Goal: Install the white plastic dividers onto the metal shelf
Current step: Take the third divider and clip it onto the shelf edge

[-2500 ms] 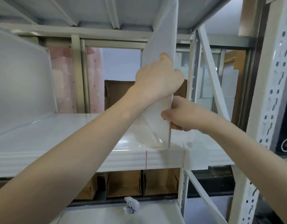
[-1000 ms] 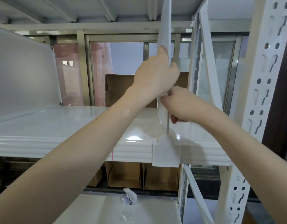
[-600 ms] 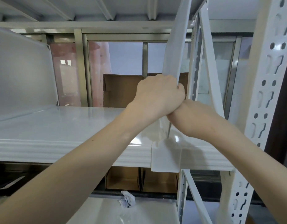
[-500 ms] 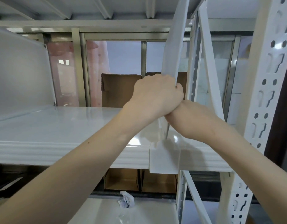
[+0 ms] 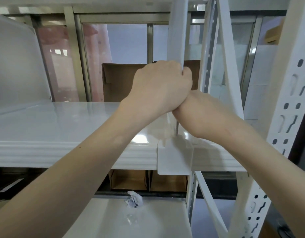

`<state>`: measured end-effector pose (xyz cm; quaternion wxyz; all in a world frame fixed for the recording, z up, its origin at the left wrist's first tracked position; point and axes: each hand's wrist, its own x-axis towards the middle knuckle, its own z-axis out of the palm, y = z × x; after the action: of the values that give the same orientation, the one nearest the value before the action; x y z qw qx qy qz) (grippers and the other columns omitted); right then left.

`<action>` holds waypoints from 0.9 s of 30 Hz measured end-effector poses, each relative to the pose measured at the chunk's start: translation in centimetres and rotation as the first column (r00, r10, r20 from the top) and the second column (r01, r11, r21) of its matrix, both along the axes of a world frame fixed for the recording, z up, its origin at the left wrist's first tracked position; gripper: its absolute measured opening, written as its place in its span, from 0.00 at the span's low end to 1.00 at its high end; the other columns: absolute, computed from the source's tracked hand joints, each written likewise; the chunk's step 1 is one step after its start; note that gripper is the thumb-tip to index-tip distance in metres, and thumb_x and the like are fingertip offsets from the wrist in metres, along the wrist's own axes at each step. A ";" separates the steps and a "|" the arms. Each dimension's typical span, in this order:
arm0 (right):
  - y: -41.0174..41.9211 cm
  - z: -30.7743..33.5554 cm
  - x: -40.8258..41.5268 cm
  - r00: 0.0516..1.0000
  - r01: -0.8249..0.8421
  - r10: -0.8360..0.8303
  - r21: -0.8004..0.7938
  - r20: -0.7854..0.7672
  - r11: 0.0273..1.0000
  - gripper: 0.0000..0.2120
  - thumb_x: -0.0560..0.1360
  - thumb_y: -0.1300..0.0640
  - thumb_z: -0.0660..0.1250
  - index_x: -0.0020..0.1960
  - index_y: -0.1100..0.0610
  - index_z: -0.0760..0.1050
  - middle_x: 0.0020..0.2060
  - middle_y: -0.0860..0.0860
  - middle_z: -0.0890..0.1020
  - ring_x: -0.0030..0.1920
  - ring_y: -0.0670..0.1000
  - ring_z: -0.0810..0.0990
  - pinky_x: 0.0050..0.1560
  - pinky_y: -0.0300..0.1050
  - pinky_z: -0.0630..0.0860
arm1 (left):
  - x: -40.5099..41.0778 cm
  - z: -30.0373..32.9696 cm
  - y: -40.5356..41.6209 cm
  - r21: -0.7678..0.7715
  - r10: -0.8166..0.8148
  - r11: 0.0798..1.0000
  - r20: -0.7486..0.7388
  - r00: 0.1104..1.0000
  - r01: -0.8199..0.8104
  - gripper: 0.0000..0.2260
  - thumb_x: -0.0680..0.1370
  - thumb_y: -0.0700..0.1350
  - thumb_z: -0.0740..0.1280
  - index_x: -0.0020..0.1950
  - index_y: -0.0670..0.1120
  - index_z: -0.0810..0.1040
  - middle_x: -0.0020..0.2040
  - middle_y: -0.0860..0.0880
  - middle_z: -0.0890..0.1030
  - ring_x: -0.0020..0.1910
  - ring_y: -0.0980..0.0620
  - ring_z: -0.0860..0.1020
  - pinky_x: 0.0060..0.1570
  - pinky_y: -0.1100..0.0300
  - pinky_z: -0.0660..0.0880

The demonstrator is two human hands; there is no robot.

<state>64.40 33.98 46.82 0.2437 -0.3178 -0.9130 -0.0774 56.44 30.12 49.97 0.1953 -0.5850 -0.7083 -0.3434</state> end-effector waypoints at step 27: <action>-0.1 -2.1 0.1 0.998 -0.041 0.043 -0.036 0.042 0.999 0.17 0.75 0.65 0.53 0.30 0.53 0.55 0.28 0.50 0.64 0.32 0.52 0.67 0.37 0.51 0.72 | -0.2 -2.2 0.0 -0.103 0.035 0.993 -0.154 0.987 -0.051 0.13 0.78 0.40 0.48 0.34 0.44 0.58 0.31 0.48 0.60 0.28 0.52 0.57 0.26 0.58 0.51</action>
<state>64.51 33.87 44.70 0.2201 -0.3011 -0.9257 -0.0630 56.27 30.08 47.75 0.2245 -0.6036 -0.7212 -0.2552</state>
